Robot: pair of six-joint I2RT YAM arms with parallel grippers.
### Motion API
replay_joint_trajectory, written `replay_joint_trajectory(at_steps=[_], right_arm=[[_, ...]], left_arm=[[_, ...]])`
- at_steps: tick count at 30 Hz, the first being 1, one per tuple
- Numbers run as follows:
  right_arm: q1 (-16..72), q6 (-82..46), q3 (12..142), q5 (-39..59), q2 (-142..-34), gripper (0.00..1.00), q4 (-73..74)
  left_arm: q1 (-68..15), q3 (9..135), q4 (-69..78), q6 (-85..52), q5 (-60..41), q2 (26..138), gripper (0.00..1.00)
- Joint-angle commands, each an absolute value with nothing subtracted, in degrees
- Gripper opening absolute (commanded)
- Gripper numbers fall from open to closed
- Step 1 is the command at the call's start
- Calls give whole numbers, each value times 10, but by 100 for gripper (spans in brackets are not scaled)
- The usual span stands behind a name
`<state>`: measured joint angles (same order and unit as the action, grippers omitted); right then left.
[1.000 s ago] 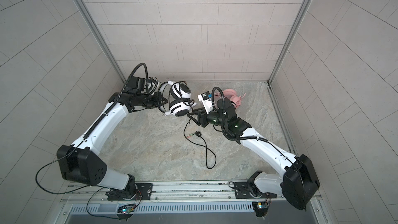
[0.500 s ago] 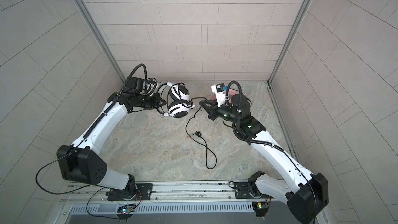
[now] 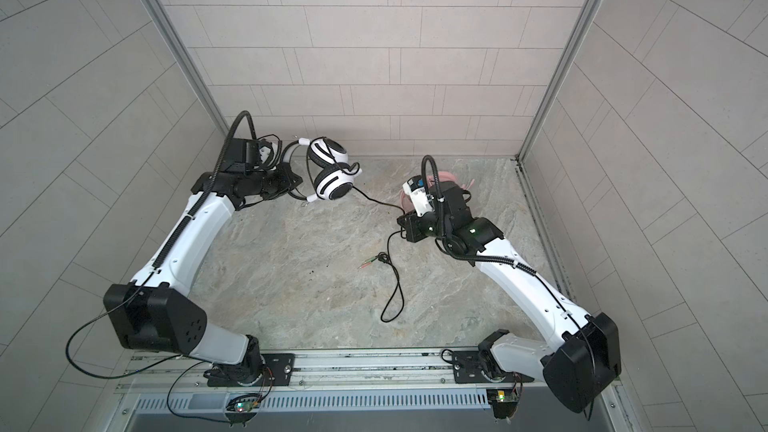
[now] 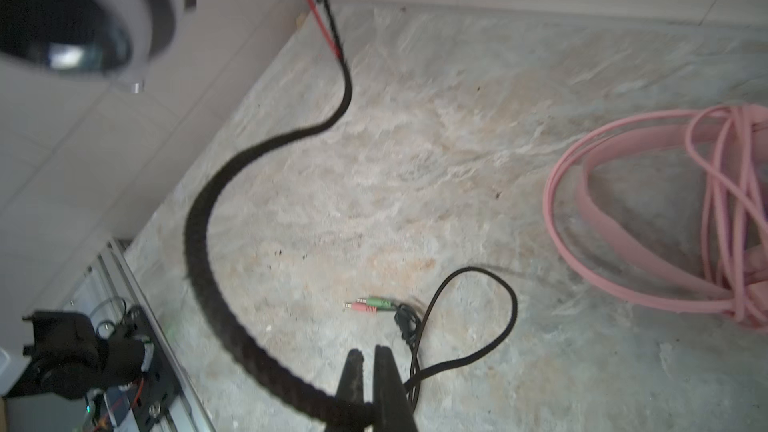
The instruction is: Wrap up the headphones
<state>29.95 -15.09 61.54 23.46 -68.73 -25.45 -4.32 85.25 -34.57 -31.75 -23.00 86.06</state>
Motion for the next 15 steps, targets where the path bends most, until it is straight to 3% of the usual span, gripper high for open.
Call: replay_joint_trajectory(at_steps=[1, 6, 10, 15], right_arm=[[348, -102, 631, 201, -667, 0, -334], [428, -114, 616, 179, -658, 0, -358], [467, -136, 587, 179, -637, 0, -358], [515, -141, 591, 165, -632, 0, -385]], left_arm=[[-37, 879, -243, -411, -124, 889, 0], [-20, 983, -224, -435, -65, 990, 0], [4, 1080, -233, -465, -78, 1077, 0], [5, 1143, -235, -464, -35, 1125, 0]])
